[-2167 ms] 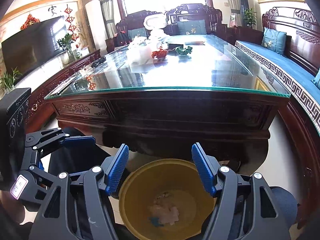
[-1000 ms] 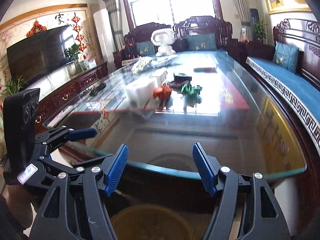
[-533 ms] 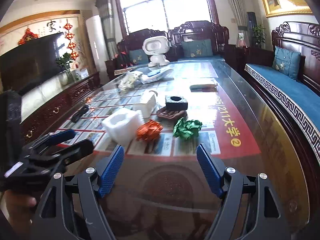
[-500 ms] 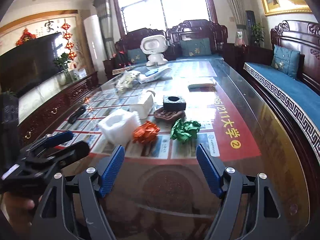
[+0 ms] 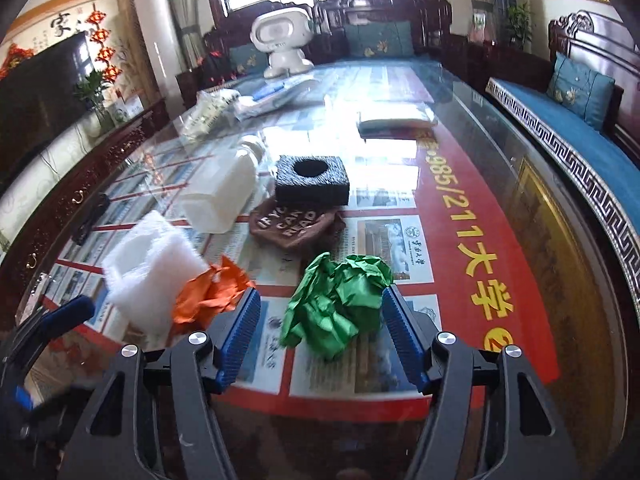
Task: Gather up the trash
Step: 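Grasp the green crumpled paper with the right tool while the left tool grasps the orange crumpled paper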
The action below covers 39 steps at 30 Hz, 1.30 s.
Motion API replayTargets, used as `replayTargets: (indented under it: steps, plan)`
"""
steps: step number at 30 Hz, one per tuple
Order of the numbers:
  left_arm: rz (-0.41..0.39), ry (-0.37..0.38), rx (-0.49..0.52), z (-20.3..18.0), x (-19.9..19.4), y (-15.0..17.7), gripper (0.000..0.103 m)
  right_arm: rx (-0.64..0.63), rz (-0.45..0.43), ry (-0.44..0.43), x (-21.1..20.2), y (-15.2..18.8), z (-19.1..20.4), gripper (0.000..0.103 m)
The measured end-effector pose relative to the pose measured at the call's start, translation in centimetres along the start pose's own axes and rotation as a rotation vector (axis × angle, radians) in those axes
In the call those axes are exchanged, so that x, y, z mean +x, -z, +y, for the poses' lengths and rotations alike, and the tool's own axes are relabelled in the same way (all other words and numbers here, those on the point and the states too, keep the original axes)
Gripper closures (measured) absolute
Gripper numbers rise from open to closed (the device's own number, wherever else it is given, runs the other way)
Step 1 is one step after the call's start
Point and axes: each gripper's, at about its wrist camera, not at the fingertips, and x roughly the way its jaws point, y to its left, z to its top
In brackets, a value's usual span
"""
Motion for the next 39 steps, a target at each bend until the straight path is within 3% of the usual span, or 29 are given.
replayTargets:
  steps: [6,10,15,24,32,36,38,39]
  plan:
    - [0.022,0.008,0.01,-0.4,1.0,0.0,0.004,0.013,0.071,0.032,2.3,0.0,-0.7,0.041]
    - [0.027,0.004,0.019,-0.8,1.3,-0.1,0.004,-0.01,0.071,0.03,1.9,0.3,-1.0,0.062]
    - [0.034,0.009,0.005,-1.1,2.2,-0.3,0.004,-0.028,0.001,0.005,-0.4,0.7,-1.3,0.066]
    - [0.059,0.097,-0.032,-2.0,4.7,-1.4,0.004,0.033,-0.105,0.018,-5.1,1.2,-4.8,0.066]
    - [0.118,-0.036,-0.01,-0.5,7.2,-2.4,0.01,0.036,-0.129,-0.023,-6.2,1.5,-4.8,0.066]
    - [0.183,-0.116,0.041,-0.5,8.5,-2.5,0.018,0.036,-0.134,-0.041,-6.2,1.6,-4.4,0.066]
    - [0.209,-0.125,0.067,-0.7,9.0,-2.4,0.032,0.036,-0.135,-0.046,-6.2,1.6,-4.4,0.066]
    - [0.222,-0.121,0.065,-0.6,9.1,-2.3,0.044,0.035,-0.132,-0.052,-6.2,1.5,-4.3,0.066]
